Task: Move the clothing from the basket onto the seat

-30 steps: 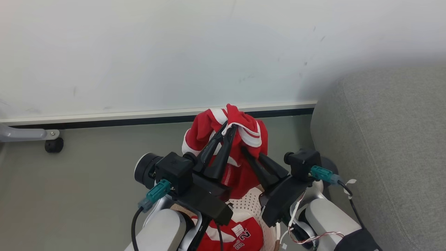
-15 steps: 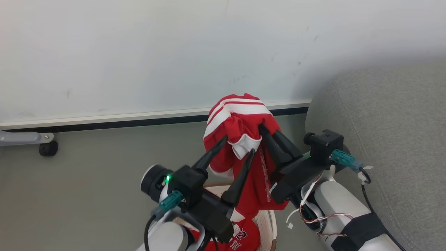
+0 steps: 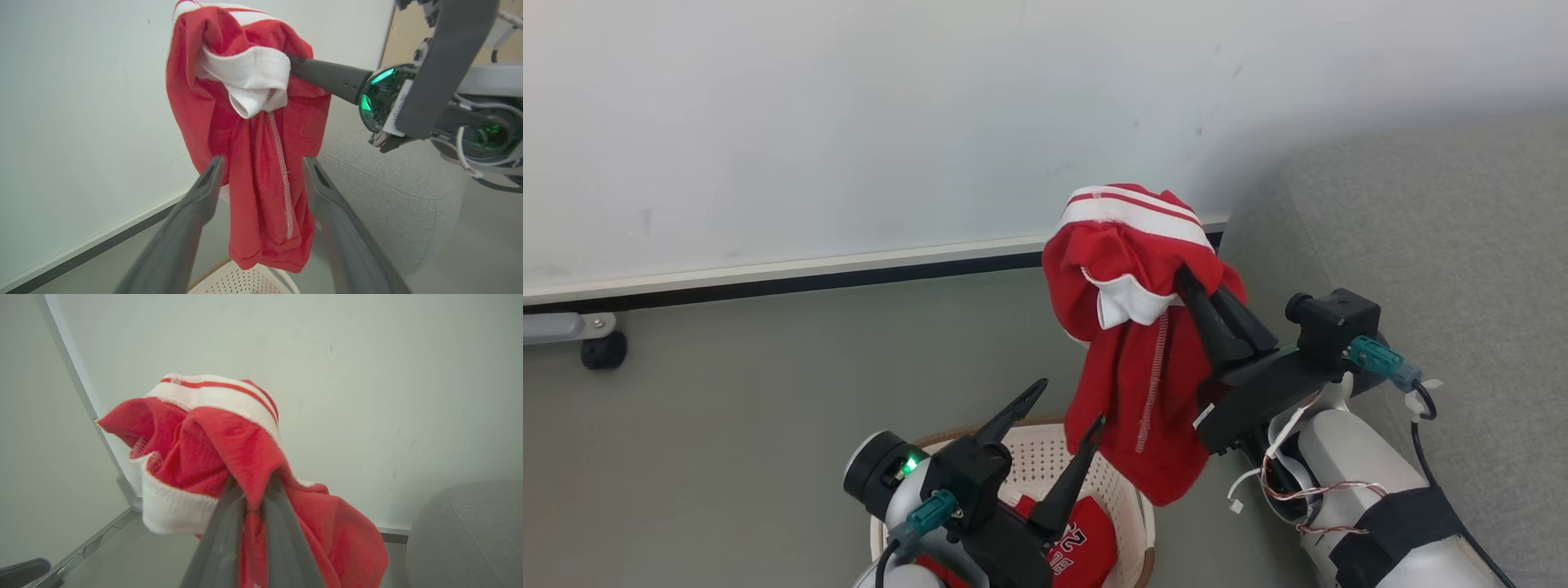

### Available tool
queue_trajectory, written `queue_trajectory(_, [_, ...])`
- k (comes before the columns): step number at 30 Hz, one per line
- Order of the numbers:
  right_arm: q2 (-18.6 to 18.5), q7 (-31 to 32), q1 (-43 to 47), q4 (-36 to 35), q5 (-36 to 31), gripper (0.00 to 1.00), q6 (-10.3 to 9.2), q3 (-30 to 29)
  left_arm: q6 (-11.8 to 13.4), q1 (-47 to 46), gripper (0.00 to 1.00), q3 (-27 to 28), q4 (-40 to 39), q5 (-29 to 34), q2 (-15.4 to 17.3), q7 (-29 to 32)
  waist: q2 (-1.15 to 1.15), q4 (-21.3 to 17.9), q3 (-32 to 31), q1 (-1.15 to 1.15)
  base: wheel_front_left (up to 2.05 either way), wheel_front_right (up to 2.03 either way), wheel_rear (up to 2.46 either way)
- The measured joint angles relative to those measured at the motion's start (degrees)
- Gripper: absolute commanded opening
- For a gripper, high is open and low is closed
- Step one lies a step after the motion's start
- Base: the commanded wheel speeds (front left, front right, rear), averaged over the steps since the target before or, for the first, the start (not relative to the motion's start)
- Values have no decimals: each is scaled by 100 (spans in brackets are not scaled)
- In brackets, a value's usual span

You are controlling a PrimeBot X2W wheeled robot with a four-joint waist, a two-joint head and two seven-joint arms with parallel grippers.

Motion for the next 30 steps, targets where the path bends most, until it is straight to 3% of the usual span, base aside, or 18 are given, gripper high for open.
queue_trajectory(12, [-13,-51,-2,24,51,0,-51,-141,19,167,100,3,-151,18,169,75,0,-455,169,0,0,0,0])
queue_trajectory(30, [-235,-146,-90,-164,156,0,-303,-742,52,30,100,9,-453,169,412,300,0,-1563,684,0,0,0,0])
